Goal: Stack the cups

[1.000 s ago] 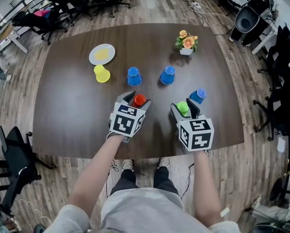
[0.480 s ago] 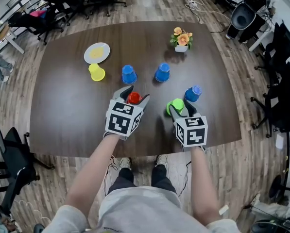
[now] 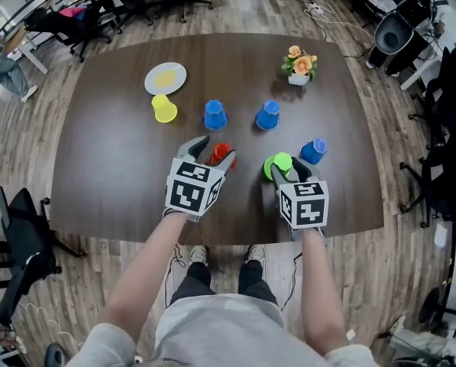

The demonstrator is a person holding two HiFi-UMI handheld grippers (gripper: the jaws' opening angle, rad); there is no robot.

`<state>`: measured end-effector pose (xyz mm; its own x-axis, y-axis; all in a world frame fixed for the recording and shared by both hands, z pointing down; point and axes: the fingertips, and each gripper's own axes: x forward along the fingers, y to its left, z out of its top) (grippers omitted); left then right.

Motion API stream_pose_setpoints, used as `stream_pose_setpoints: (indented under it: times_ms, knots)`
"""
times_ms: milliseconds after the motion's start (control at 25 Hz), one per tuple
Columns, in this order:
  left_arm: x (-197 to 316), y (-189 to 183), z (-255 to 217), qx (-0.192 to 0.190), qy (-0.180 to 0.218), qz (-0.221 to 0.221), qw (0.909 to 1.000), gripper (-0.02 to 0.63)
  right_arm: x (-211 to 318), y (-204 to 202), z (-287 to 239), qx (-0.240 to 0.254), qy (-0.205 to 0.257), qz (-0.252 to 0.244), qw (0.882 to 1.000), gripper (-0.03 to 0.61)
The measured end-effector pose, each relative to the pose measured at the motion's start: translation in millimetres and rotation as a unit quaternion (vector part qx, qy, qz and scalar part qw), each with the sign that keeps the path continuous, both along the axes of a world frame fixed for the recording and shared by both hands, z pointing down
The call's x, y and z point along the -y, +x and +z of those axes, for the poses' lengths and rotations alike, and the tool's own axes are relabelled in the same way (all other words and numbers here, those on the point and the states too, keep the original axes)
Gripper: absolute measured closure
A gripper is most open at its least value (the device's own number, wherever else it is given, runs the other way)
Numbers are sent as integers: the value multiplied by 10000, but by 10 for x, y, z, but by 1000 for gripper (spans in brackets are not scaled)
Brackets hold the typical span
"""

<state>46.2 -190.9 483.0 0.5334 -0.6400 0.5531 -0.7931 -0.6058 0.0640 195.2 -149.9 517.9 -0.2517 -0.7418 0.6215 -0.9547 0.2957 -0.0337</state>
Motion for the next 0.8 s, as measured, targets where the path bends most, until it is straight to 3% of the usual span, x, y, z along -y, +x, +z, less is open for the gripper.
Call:
stream_pose_setpoints:
  times_ms: [400, 800]
  knots:
    - [15, -303, -48, -69, 23, -266, 9996, 341, 254, -546, -9, -31, 57, -635, 9980, 360]
    - [15, -498, -20, -41, 2, -428, 9991, 341, 343, -766, 71, -96, 2, -888, 9960, 360]
